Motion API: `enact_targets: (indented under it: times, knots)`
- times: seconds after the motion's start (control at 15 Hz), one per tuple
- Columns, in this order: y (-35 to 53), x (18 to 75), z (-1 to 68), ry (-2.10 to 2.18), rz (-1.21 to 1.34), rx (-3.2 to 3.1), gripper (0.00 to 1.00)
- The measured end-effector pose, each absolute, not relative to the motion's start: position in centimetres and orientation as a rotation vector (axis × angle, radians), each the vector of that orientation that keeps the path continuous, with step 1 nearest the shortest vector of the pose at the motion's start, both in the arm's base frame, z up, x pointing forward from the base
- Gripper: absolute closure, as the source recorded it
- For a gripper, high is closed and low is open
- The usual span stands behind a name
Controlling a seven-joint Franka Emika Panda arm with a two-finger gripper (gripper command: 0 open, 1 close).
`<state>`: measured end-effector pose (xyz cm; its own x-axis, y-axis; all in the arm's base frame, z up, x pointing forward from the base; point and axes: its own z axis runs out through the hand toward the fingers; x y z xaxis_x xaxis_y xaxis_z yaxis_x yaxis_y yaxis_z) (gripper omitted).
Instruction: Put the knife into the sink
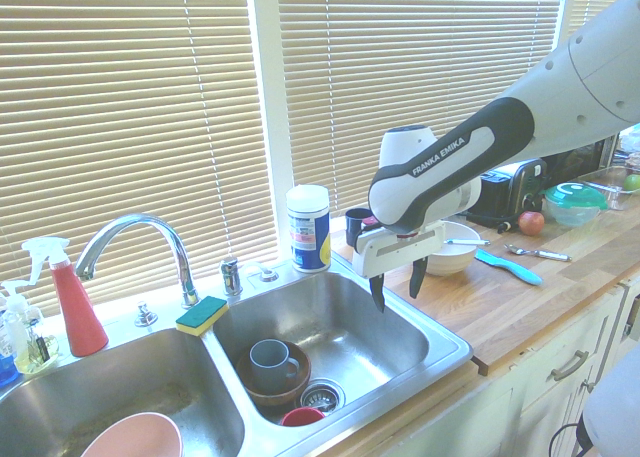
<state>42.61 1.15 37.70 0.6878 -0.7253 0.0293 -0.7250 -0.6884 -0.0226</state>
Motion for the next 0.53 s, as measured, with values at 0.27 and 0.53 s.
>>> enact_targets:
  times: [0.27,0.53]
  knots:
    - [0.6,43.0,38.3,1.24,-0.077,-2.867,0.0]
    - [-4.6,44.7,43.6,1.106,-0.13,-2.916,0.0]
